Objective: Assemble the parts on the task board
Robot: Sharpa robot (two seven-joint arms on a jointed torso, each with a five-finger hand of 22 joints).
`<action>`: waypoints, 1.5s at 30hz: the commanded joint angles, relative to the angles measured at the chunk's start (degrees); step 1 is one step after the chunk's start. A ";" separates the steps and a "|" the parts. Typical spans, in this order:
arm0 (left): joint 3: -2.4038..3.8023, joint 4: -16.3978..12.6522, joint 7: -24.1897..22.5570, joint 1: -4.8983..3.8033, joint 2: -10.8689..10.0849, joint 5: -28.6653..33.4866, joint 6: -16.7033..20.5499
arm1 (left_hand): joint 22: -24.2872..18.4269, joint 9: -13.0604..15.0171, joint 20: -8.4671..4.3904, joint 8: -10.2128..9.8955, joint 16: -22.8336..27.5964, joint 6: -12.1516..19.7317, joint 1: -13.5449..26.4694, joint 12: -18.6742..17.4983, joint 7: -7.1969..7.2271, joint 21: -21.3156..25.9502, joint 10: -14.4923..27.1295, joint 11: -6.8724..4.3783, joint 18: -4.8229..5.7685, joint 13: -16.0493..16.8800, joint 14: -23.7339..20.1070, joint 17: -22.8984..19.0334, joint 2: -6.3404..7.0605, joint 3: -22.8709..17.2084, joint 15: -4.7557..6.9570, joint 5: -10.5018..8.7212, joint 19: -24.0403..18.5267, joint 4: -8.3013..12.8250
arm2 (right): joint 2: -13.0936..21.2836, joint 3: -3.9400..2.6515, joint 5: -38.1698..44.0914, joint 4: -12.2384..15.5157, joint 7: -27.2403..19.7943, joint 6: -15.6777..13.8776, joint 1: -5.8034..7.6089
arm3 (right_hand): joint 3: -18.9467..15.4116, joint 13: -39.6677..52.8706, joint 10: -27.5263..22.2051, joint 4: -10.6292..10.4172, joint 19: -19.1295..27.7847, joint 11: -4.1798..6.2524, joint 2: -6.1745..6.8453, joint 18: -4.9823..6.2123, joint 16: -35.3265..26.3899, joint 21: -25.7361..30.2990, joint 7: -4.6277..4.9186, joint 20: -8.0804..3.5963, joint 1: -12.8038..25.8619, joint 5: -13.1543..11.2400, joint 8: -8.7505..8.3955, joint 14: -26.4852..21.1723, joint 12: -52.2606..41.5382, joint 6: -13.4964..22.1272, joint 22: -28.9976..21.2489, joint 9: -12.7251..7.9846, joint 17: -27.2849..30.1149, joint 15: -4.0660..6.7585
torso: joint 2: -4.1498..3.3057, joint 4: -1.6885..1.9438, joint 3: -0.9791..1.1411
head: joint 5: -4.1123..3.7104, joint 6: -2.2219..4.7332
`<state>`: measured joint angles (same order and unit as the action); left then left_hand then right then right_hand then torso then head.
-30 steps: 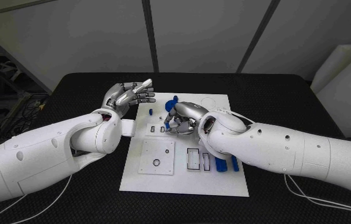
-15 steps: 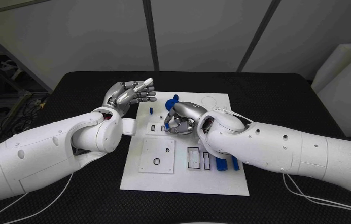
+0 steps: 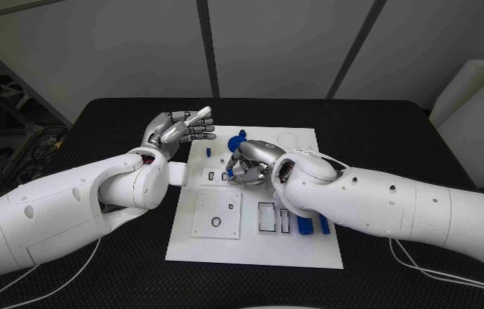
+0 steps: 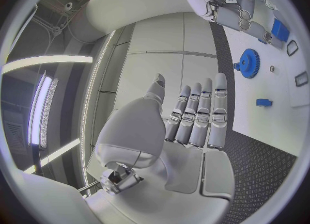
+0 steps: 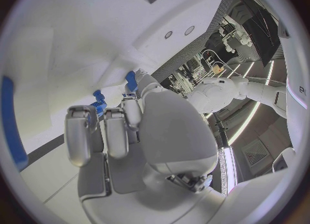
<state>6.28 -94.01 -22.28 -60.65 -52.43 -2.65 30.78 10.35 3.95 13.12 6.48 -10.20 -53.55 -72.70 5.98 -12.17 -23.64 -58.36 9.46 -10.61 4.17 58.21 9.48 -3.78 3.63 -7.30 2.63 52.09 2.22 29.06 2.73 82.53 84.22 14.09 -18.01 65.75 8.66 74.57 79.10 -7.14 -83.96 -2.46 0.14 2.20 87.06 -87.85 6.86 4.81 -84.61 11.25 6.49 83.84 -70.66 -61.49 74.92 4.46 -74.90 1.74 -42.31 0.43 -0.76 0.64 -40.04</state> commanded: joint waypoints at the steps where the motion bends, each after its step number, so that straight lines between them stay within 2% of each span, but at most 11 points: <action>1: 0.05 -0.12 -0.23 -0.10 0.06 -0.44 -0.43 | -0.08 -0.03 0.16 -0.27 0.19 -0.18 -0.25 -0.11 -0.25 0.28 -0.16 0.30 0.28 0.01 0.21 0.08 -0.51 0.27 -0.11 0.14 -0.39 0.07 | 0.05 0.31 0.73 -0.30 1.61 2.83 -0.21 | 0.51 -1.00 -0.54 0.00 -2.66 0.08 0.29 -1.10 0.13 -0.14 0.45 -0.03 0.64 0.16 -0.45 5.01 0.22 0.09 10.65 -0.16 -9.95 -0.15 | 0.01 0.02 -0.01 | -0.01 -0.14; 10: 0.05 -0.09 -0.22 -0.10 0.07 -0.44 -0.41 | -0.08 -0.03 0.16 -0.27 0.19 -0.18 -0.25 -0.11 -0.25 0.28 -0.16 0.30 0.28 0.01 0.21 0.08 -0.51 0.27 -0.11 0.14 -0.39 0.07 | 0.15 0.32 0.99 -0.26 1.98 3.50 -0.21 | 0.74 -1.29 -0.91 0.08 -2.64 -0.17 0.72 -1.10 0.12 -0.12 0.77 0.15 0.91 0.06 -0.84 5.01 0.66 0.79 10.63 -0.32 -9.95 -0.35 | 0.01 -0.04 0.01 | 0.00 -0.24; 28: 0.05 -0.08 -0.21 -0.10 0.05 -0.44 -0.39 | -0.11 -0.04 0.18 -0.37 0.28 -0.20 -0.16 -0.23 -0.28 0.29 -0.16 0.33 0.28 -0.01 0.16 0.11 -0.53 0.42 -0.14 0.14 -0.44 0.07 | 0.26 0.32 1.40 -0.11 2.44 3.71 -0.21 | 0.92 -1.91 -1.77 0.10 -2.53 -1.07 2.65 -1.06 0.06 -0.05 1.78 0.86 2.20 -0.45 -2.14 4.99 1.55 3.24 10.53 -0.61 -9.89 -1.13 | 0.03 0.02 0.00 | -0.05 -0.45; 45: 0.05 0.02 -0.17 -0.10 0.11 -0.44 -0.42 | -0.11 -0.04 0.18 -0.37 0.28 -0.20 -0.16 -0.23 -0.28 0.29 -0.16 0.33 0.28 -0.01 0.16 0.11 -0.53 0.42 -0.14 0.14 -0.44 0.07 | 0.28 0.32 1.43 -0.07 2.27 2.37 -0.21 | 0.26 -2.05 -2.10 -0.38 -2.50 -1.67 4.18 -1.05 0.02 -0.02 2.34 1.47 3.87 -2.45 -2.64 4.98 1.64 5.68 10.51 -0.58 -9.87 -1.70 | -0.01 -0.01 0.02 | -0.09 -0.48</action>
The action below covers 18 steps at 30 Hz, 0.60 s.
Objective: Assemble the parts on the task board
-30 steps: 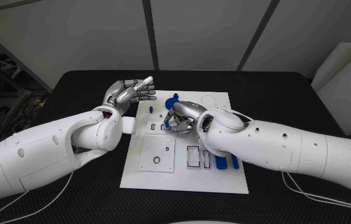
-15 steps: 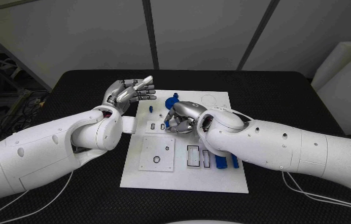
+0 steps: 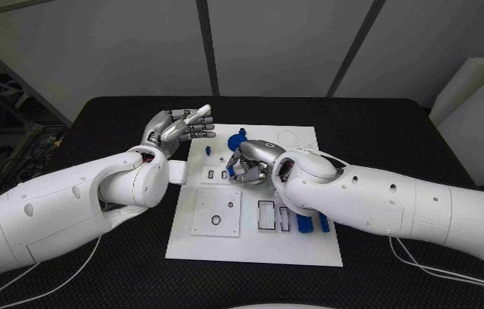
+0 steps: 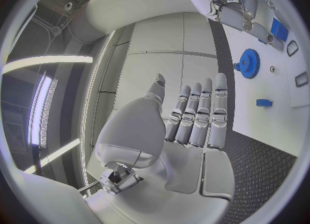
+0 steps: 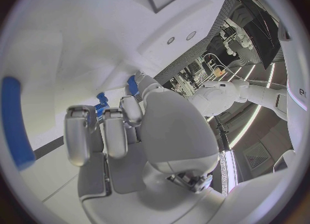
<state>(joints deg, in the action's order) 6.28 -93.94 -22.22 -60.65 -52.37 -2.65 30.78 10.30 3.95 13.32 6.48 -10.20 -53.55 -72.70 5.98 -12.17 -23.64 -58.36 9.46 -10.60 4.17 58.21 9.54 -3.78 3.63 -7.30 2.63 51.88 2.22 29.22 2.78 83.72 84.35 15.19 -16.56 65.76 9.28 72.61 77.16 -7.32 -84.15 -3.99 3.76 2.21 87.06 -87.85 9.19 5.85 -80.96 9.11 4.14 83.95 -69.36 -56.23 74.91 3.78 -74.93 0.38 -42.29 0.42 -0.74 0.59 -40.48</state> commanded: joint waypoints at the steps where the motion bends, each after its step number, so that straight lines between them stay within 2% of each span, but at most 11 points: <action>1: 0.05 -0.05 -0.23 -0.09 0.06 -0.44 -0.42 | -0.06 -0.04 -0.02 -0.37 0.28 -0.21 -0.16 -0.23 -0.28 0.29 -0.16 0.33 0.28 -0.01 0.16 0.06 -0.53 0.42 -0.14 0.14 -0.24 0.07 | 0.12 0.27 0.24 -0.19 1.16 0.88 -0.21 | -0.44 -0.12 -0.21 -0.26 -2.30 -0.15 0.63 -1.05 0.00 -0.02 0.02 0.46 0.36 -0.35 -0.28 4.85 0.39 0.51 10.52 0.11 -9.81 -0.35 | -0.02 0.01 -0.02 | -0.06 -0.04; 12: 0.05 0.01 -0.14 -0.09 0.07 -0.44 -0.43 | -0.06 -0.04 -0.02 -0.37 0.28 -0.21 -0.16 -0.23 -0.28 0.29 -0.16 0.33 0.28 -0.01 0.16 0.06 -0.53 0.42 -0.14 0.14 -0.24 0.07 | 0.12 0.27 0.19 -0.18 0.90 0.52 -0.21 | -2.04 -0.60 -0.69 -1.11 -2.24 -0.29 1.78 -1.03 -0.08 0.04 0.10 0.63 2.09 -0.13 -0.25 4.82 0.89 1.58 10.44 0.15 -9.71 -0.48 | 0.00 0.01 -0.02 | -0.11 -0.13; 15: 0.05 0.04 -0.12 -0.09 0.07 -0.44 -0.44 | -0.06 -0.04 -0.02 -0.37 0.28 -0.21 -0.16 -0.23 -0.28 0.29 -0.16 0.33 0.28 -0.01 0.16 0.06 -0.53 0.42 -0.14 0.14 -0.24 0.07 | 0.16 0.27 0.17 -0.12 0.77 -0.64 -0.21 | -2.59 -1.12 -1.16 -1.41 -2.22 -0.41 2.01 -1.02 -0.13 0.05 0.24 0.69 2.40 -0.39 -0.39 4.80 1.49 2.41 10.42 0.08 -9.64 -0.57 | -0.01 -0.01 0.00 | -0.10 -0.12; 18: 0.05 0.08 -0.06 -0.09 0.08 -0.44 -0.48 | -0.06 -0.04 -0.02 -0.37 0.28 -0.21 -0.16 -0.23 -0.28 0.29 -0.16 0.33 0.28 -0.01 0.16 0.06 -0.53 0.42 -0.14 0.14 -0.24 0.07 | 0.28 0.27 0.10 0.03 0.02 -3.19 -0.21 | -3.12 -2.01 -1.89 -1.73 -2.23 -0.60 2.24 -1.03 -0.16 0.05 0.47 0.81 2.50 -0.55 -0.52 4.79 2.49 3.60 10.44 -0.02 -9.61 -0.72 | -0.01 -0.02 0.00 | -0.15 -0.14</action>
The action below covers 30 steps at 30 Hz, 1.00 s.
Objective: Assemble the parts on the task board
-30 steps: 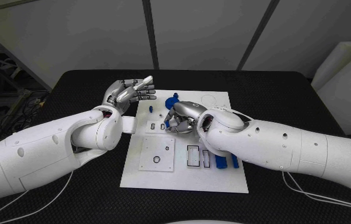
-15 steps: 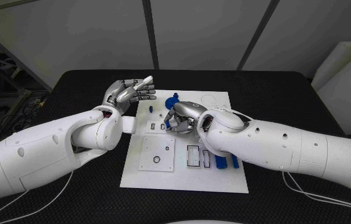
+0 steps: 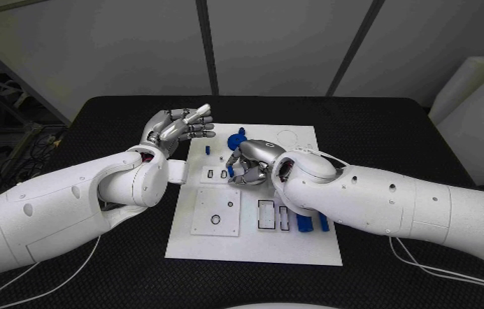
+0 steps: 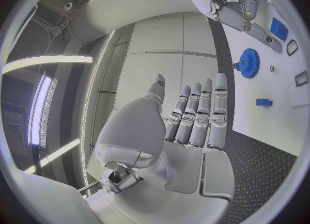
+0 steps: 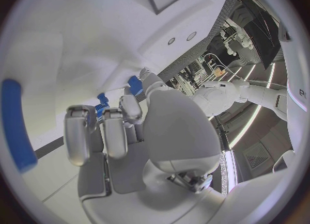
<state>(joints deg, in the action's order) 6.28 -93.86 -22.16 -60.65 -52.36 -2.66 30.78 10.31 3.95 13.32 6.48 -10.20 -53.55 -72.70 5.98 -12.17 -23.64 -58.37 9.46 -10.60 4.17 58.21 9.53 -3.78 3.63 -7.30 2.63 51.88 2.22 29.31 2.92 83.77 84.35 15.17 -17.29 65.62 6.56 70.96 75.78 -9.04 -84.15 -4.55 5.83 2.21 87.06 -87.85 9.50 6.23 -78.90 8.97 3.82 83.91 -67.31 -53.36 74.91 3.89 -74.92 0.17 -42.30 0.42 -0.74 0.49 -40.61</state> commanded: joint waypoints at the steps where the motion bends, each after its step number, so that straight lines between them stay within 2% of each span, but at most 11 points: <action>1: 0.05 0.02 -0.09 -0.09 0.07 -0.44 -0.49 | -0.07 -0.04 -0.02 -0.38 0.29 -0.20 -0.16 -0.23 -0.28 0.29 -0.15 0.33 0.28 -0.01 0.16 0.07 -0.53 0.43 -0.14 0.14 -0.24 0.07 | 0.23 0.13 -0.02 0.08 -0.21 -3.11 -0.07 | -0.50 -0.48 -0.59 -0.07 -2.24 -0.09 0.22 -1.03 -0.15 0.04 0.22 0.45 0.38 -0.41 -0.21 4.84 0.55 1.05 10.46 -0.15 -9.63 -0.55 | 0.01 -0.01 0.01 | -0.06 -0.01; 11: 0.05 0.63 2.42 -0.09 -0.05 -2.95 -1.07 | 1.03 0.01 -1.22 -0.54 -2.41 -1.22 -0.13 -0.15 0.50 -2.31 -1.70 -0.50 0.01 0.16 5.83 1.83 -0.75 1.13 1.41 0.07 3.43 0.37 | 2.45 0.08 -3.61 2.36 -8.01 -11.01 -0.06 | -1.76 -1.06 -0.90 -1.33 -2.04 -0.71 1.29 -0.96 -0.36 0.17 0.92 0.94 -0.66 -0.54 -0.13 4.75 0.82 4.38 10.22 -0.18 -9.32 -1.08 | 0.17 -0.02 0.03 | -0.01 0.30; 17: 0.05 1.59 8.74 -0.09 -0.41 -9.35 -2.95 | 5.07 0.54 -5.01 0.59 -8.79 -5.09 0.23 3.38 2.58 -10.25 -10.64 -3.80 -0.04 2.11 17.64 6.80 -0.86 2.07 5.18 0.23 12.38 0.48 | 5.95 -0.03 -9.98 4.77 -17.71 -12.49 0.22 | -1.80 0.01 0.13 -1.62 -1.47 -0.38 0.94 -0.77 -0.75 0.54 0.46 0.96 -1.77 -0.60 0.77 4.59 -0.71 2.90 9.52 0.18 -8.72 -0.92 | 0.51 -0.14 0.05 | 0.18 0.73; 20: 0.08 2.15 13.24 -0.11 -0.67 -13.23 -4.80 | 7.83 0.80 -6.15 1.05 -9.07 -6.42 0.19 5.40 3.12 -14.93 -13.96 -4.69 0.18 3.54 18.04 8.16 -1.13 2.20 6.01 0.22 15.28 0.59 | 7.54 -0.55 -14.40 5.43 -21.27 -12.47 0.64 | -1.81 -0.23 0.01 -1.45 0.03 -0.07 0.67 -0.29 -1.65 1.51 0.11 0.73 -2.53 -0.23 1.54 4.20 -0.52 1.21 7.64 0.41 -7.32 -0.64 | 0.89 -0.23 0.13 | 0.32 0.70; 22: 0.11 2.55 16.61 -0.24 -0.82 -16.47 -6.51 | 17.40 1.03 -6.64 1.36 -9.10 -7.07 0.27 7.33 3.63 -23.11 -16.10 -5.30 1.38 4.94 18.09 8.89 -1.19 2.36 6.46 0.22 18.64 0.61 | 8.85 -1.10 -18.40 5.79 -23.25 -12.08 1.10 | -1.75 -3.04 -2.19 -1.18 2.70 0.24 0.47 0.54 -4.27 3.32 -0.20 0.44 -3.31 0.37 1.98 3.07 2.83 0.02 4.31 0.48 -3.47 -0.32 | 1.24 -0.27 0.18 | 0.53 0.71; 23: 0.13 2.70 18.26 -0.35 -0.89 -18.18 -7.37 | 26.56 1.22 -6.92 1.65 -9.30 -7.50 0.36 8.99 4.01 -30.18 -17.85 -5.73 2.60 6.03 18.48 9.30 -1.18 2.47 6.79 0.37 21.77 0.60 | 9.41 -1.28 -20.23 5.89 -23.88 -11.86 1.38 | -1.75 -4.94 -3.54 -1.13 4.58 0.39 0.34 1.11 -6.20 4.72 -0.32 0.26 -3.64 0.55 2.01 2.25 5.09 -0.29 1.93 0.41 -0.91 -0.14 | 1.39 -0.26 0.19 | 0.60 0.69; 24: 0.16 2.86 20.29 -0.51 -0.98 -20.32 -8.43 | 35.94 1.60 -7.41 2.15 -9.60 -8.13 0.40 11.45 4.52 -37.52 -19.18 -6.25 3.84 7.86 19.08 9.91 -1.00 2.63 7.28 0.21 24.94 0.69 | 10.07 -1.49 -22.63 5.94 -24.55 -11.56 1.77 | -1.67 -7.60 -5.34 -1.07 7.20 0.54 0.16 1.90 -8.83 6.79 -0.44 0.09 -4.04 0.68 2.06 1.17 8.28 -0.65 -1.45 0.36 2.37 0.01 | 1.53 -0.26 0.20 | 0.68 0.69; 26: 0.21 3.05 24.23 -0.84 -1.13 -23.88 -10.49 | 44.96 2.44 -8.03 3.00 -10.12 -8.60 1.25 16.70 5.25 -44.73 -19.21 -6.91 5.07 12.27 20.25 11.13 -1.06 3.00 7.91 0.29 27.19 0.20 | 11.15 -1.88 -27.21 5.73 -25.45 -10.93 2.55 | -1.28 -17.60 -11.76 -1.21 15.11 0.77 -0.30 4.18 -18.01 13.80 -0.62 -0.18 -4.88 0.75 2.01 -2.48 20.33 -1.20 -11.93 0.23 12.84 0.34 | 1.97 -0.33 0.30 | 0.90 0.61; 28: 0.24 3.22 28.88 -1.33 -1.23 -27.55 -13.30 | 50.48 3.68 -8.52 4.19 -10.42 -9.01 1.79 23.46 5.65 -49.14 -17.53 -7.22 5.72 18.24 21.19 12.43 -1.27 3.13 8.37 0.15 27.84 -0.14 | 12.15 -2.20 -32.36 5.01 -26.16 -10.35 3.58 | -0.62 -24.75 -14.70 -1.57 24.62 0.82 -0.53 6.71 -31.89 23.70 -0.60 -0.28 -5.77 0.64 1.93 -8.04 29.05 -1.62 -24.95 0.15 26.75 0.35 | 2.34 -0.39 0.40 | 1.15 0.47; 29: 0.25 3.29 30.67 -1.59 -1.21 -29.03 -14.39 | 52.72 4.54 -8.69 4.85 -10.65 -8.67 2.19 31.58 6.10 -50.91 -17.30 -7.68 5.93 26.11 21.96 13.25 -0.32 3.62 8.66 0.65 28.06 -0.08 | 12.48 -2.29 -34.45 4.58 -26.38 -10.14 4.05 | -0.15 -27.25 -14.50 -1.83 28.82 0.76 -0.67 7.93 -39.87 29.05 -0.70 -0.36 -6.29 0.65 1.94 -10.87 31.91 -1.96 -31.25 0.15 33.98 0.09 | 2.48 -0.41 0.43 | 1.21 0.46; 30: 0.26 3.36 32.88 -1.92 -1.14 -30.94 -15.89 | 54.45 5.06 -8.75 5.46 -10.60 -9.07 2.82 37.04 6.05 -52.05 -17.65 -7.67 6.18 31.94 22.03 13.54 -1.22 3.42 8.69 0.18 28.49 -0.70 | 12.87 -2.38 -37.04 3.97 -26.63 -9.89 4.63 | 0.47 -29.89 -14.47 -2.00 31.08 0.81 -0.73 8.18 -43.96 32.87 -0.54 -0.11 -7.02 0.84 2.00 -12.35 35.01 -2.42 -35.03 0.17 36.39 0.21 | 2.69 -0.43 0.48 | 1.27 0.42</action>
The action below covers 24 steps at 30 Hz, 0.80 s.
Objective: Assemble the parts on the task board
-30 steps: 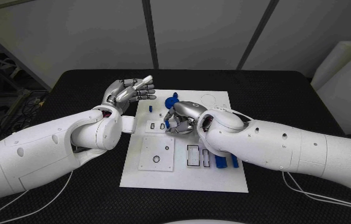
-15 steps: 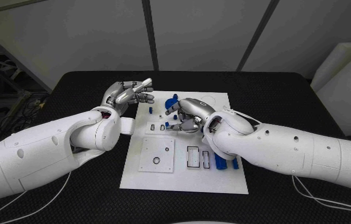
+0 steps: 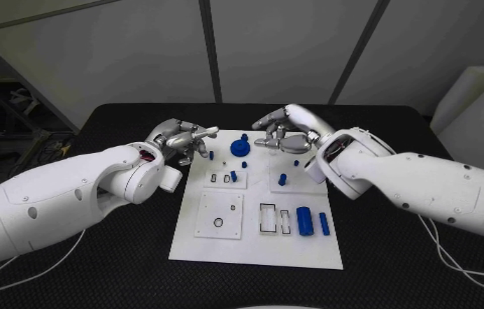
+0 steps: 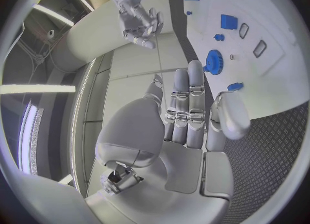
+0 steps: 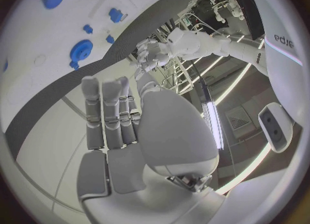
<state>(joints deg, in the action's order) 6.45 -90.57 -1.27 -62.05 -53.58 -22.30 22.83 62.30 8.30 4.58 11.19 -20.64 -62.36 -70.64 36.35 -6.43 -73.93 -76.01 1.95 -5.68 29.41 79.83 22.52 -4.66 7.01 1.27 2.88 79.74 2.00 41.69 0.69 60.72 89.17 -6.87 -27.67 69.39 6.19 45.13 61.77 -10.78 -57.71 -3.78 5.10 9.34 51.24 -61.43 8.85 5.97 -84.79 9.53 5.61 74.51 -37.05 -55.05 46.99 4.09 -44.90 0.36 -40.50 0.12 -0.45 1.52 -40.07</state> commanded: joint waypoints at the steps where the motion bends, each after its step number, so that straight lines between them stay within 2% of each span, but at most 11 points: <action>1: 0.10 0.12 14.10 -0.85 0.18 -13.26 -9.40 | 4.47 2.20 -0.23 1.88 0.07 0.36 0.82 14.24 0.76 -3.34 0.99 -0.55 1.45 14.21 0.58 1.41 -0.34 -0.03 0.33 -0.32 0.99 -0.50 | 0.85 -0.22 -16.48 -1.52 -4.80 0.70 1.37 | 1.42 -7.21 1.08 -0.69 5.02 0.25 0.09 1.21 -11.69 9.12 0.41 0.00 -1.56 0.23 0.10 -3.42 7.95 -1.04 -8.90 -0.08 8.11 -0.56 | 1.00 -0.14 0.22 | 0.27 -0.17; 2: 0.10 0.16 17.00 -1.33 0.34 -16.02 -11.44 | 6.73 3.48 -0.26 3.21 0.28 -0.14 1.69 19.84 0.81 -4.75 0.73 -0.55 1.82 20.20 0.66 1.95 -0.58 0.12 0.37 -0.02 1.64 -1.11 | 1.30 -0.30 -19.70 -2.50 -5.05 0.91 2.02 | 2.73 -13.22 3.17 -1.51 4.82 -0.11 0.30 1.18 -18.16 13.58 0.70 0.55 -2.33 0.29 0.00 -3.88 14.40 -1.93 -11.99 -0.11 11.49 -0.76 | 1.33 -0.14 0.30 | 0.42 -0.34; 5: 0.08 0.34 22.10 -2.51 1.01 -20.83 -15.00 | 8.81 5.33 -0.35 4.80 0.61 0.01 3.86 25.18 1.07 -6.05 0.23 -0.68 2.14 25.85 0.76 2.69 -0.78 0.92 0.47 -0.06 2.45 -2.65 | 1.94 -0.39 -24.97 -4.69 -5.30 1.14 3.19 | 5.30 -23.25 8.30 -2.26 1.02 -0.79 1.06 1.44 -28.90 20.11 0.58 0.70 -3.50 0.63 -0.71 -1.38 24.76 -3.20 -17.23 -0.23 18.00 -1.38 | 1.81 -0.16 0.43 | 0.69 -0.57; 7: 0.03 0.56 25.03 -3.30 1.67 -23.27 -16.94 | 8.65 6.97 -0.45 5.94 0.95 0.87 4.53 26.77 1.31 -6.02 0.99 -0.71 2.09 27.46 0.83 3.35 -0.89 1.40 0.65 -0.13 2.57 -3.35 | 2.32 -0.42 -27.62 -6.15 -5.22 1.22 3.86 | 6.28 -26.20 8.52 -2.06 -0.62 -0.96 1.31 1.31 -32.66 22.12 0.69 0.78 -4.02 0.93 -0.91 -1.53 28.09 -3.76 -18.95 -0.21 20.32 -1.39 | 2.08 -0.04 0.54 | 0.77 -0.88; 9: -0.18 0.83 26.87 -4.06 2.34 -25.43 -18.42 | 6.35 7.62 -0.49 6.16 1.12 1.76 5.19 25.04 0.99 -4.71 2.80 -0.63 1.65 25.50 0.86 3.66 -1.11 1.73 0.56 -0.05 1.81 -3.98 | 2.61 -0.43 -29.16 -7.24 -5.11 1.21 4.29 | 7.09 -28.16 7.72 -2.18 -0.78 -1.84 1.49 1.23 -36.34 25.04 1.23 1.31 -4.17 1.13 -1.29 -4.39 30.30 -3.61 -21.14 -0.26 22.51 -2.25 | 2.22 0.07 0.68 | 0.87 -1.03; 11: -0.83 1.12 28.12 -4.93 3.04 -27.51 -19.31 | 4.66 8.41 -0.49 6.45 1.34 2.69 5.52 24.21 0.82 -3.64 4.10 -0.51 1.35 24.65 0.91 4.03 -1.39 2.00 0.49 -0.09 1.42 -4.45 | 2.86 -0.44 -30.13 -8.03 -4.95 1.20 4.60 | 8.23 -31.26 8.56 -1.95 -1.79 -2.53 1.98 1.27 -40.42 30.75 1.90 2.43 -4.39 1.10 -1.77 -5.14 32.73 -3.58 -25.62 -0.28 25.75 -2.69 | 2.40 0.11 0.80 | 0.85 -1.23; 12: -1.30 1.37 28.65 -5.48 3.51 -28.50 -19.72 | 4.12 8.70 -0.50 6.56 1.42 2.99 5.47 24.02 0.77 -3.27 4.46 -0.46 1.26 24.47 0.93 4.18 -1.51 2.03 0.49 -0.07 1.32 -4.52 | 3.00 -0.44 -30.50 -8.31 -4.84 1.23 4.72 | 8.52 -32.39 8.59 -2.01 -2.44 -2.77 2.02 1.16 -41.92 32.54 1.61 2.48 -4.11 1.23 -1.65 -5.61 33.51 -3.97 -27.10 -0.19 26.94 -3.12 | 2.49 0.15 0.87 | 0.83 -1.41; 15: -3.00 2.23 29.65 -7.06 4.94 -30.20 -20.63 | 1.22 9.80 -0.45 6.67 1.80 4.63 4.56 22.16 0.39 -1.27 6.67 -0.14 0.82 22.61 1.03 4.80 -1.87 1.85 0.35 -0.08 0.76 -4.26 | 3.38 -0.44 -30.83 -8.55 -4.56 1.45 4.93 | 9.20 -35.12 8.74 -1.66 -3.43 -2.84 2.28 1.13 -44.71 37.35 2.01 3.14 -3.76 1.20 -1.85 -5.57 33.55 -3.68 -30.92 -0.25 29.61 -3.74 | 2.66 0.30 0.96 | 0.81 -1.66; 18: -5.02 3.46 30.37 -8.59 6.81 -31.87 -21.20 | 3.33 10.21 -0.39 6.72 1.98 5.08 4.39 22.32 0.30 -2.34 6.85 -0.07 1.23 22.90 1.03 5.04 -2.12 1.76 0.29 -0.08 1.69 -4.28 | 3.65 -0.43 -29.75 -8.38 -4.30 1.81 5.05 | 9.57 -38.16 9.38 -0.93 -6.35 -2.97 2.58 1.22 -46.81 41.62 2.00 3.06 -3.04 1.17 -1.79 -3.82 33.48 -3.70 -34.71 -0.22 32.34 -3.94 | 2.82 0.38 1.09 | 0.80 -2.06; 21: -6.26 4.38 30.85 -9.44 8.35 -34.14 -21.65 | 9.78 10.99 -0.26 7.22 2.26 5.02 4.89 25.11 0.39 -6.05 5.21 -0.10 2.41 25.99 1.00 5.37 -2.17 2.07 0.25 -0.10 4.12 -4.69 | 3.89 -0.42 -28.44 -7.93 -3.85 1.87 5.10 | 9.25 -38.55 11.22 -0.21 -10.27 -2.22 2.62 1.37 -45.46 40.81 1.64 1.93 -2.84 1.11 -1.65 0.39 33.04 -4.12 -34.83 -0.17 32.17 -2.87 | 2.85 0.32 1.32 | 0.95 -2.37; 24: -6.80 5.07 31.17 -9.87 9.44 -35.75 -22.33 | 13.31 12.29 -0.30 8.48 2.55 4.35 5.77 28.33 0.78 -8.12 3.35 -0.36 3.02 29.45 1.06 5.81 -2.18 2.61 0.37 -0.12 5.39 -5.38 | 4.21 -0.41 -26.96 -7.50 -3.04 1.61 5.12 | 8.35 -37.92 14.63 0.55 -14.22 -0.88 2.93 1.34 -43.75 39.22 0.57 0.61 -2.39 1.17 -1.08 4.72 31.75 -5.40 -34.35 0.04 31.28 -1.40 | 2.81 0.30 1.38 | 0.98 -2.42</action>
<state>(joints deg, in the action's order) -0.37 -85.68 27.82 -71.81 -44.20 -53.58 3.00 74.62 20.45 4.23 19.57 -18.42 -57.87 -65.32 64.35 -5.79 -81.81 -72.40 1.62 -3.53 58.47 80.59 28.28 -7.02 9.65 1.64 2.86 83.76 -3.20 45.83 0.32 32.86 81.47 -10.37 -26.54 74.34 14.60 7.02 75.73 -10.52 -71.17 -4.89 8.16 9.81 7.19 -21.93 9.50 6.82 -87.73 10.49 4.31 78.41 -5.04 -60.06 12.49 4.04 -13.43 -1.33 -37.73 0.41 0.79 2.46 -42.42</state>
